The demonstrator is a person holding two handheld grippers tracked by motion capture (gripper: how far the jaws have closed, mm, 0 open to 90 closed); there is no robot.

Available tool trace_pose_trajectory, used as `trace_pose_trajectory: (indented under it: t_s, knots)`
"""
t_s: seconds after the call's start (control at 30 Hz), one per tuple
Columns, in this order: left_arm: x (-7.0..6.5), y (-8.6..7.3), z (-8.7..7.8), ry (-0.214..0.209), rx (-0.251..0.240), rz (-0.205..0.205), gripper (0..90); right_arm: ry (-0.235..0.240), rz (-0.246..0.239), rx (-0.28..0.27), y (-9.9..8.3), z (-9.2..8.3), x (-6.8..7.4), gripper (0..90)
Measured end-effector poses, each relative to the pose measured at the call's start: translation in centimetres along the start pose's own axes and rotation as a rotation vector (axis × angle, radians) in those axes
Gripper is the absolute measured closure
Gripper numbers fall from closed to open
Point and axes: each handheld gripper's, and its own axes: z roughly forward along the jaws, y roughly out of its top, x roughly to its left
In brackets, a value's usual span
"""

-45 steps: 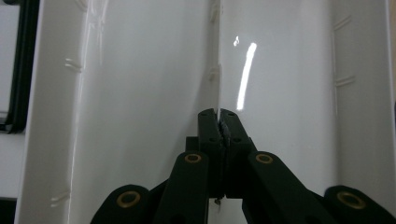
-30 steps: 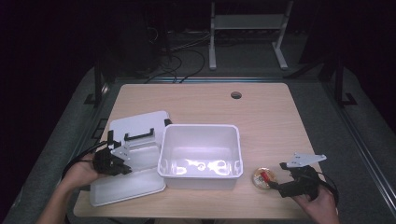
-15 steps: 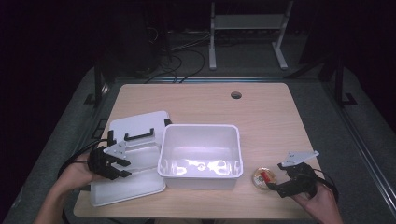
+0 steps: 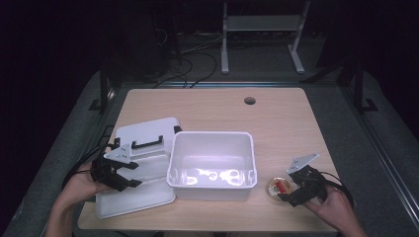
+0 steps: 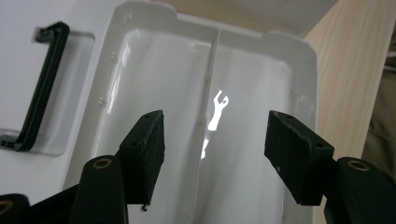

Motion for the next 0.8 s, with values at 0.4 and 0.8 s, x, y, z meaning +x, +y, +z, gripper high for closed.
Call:
trace_pose_trajectory:
  t_s: [0.4, 0.8]
  knots:
    - [-0.8, 0.8, 1.0, 0.033, -0.021, 0.000, 23.8, 0.021, -0.044, 0.087, 1.1, 2.0, 0.5, 14.5]
    - [-0.8, 0.7, 1.2, 0.039, -0.043, -0.018, 21.1, 0.005, -0.081, 0.136, 1.7, 3.2, 0.8, 19.0]
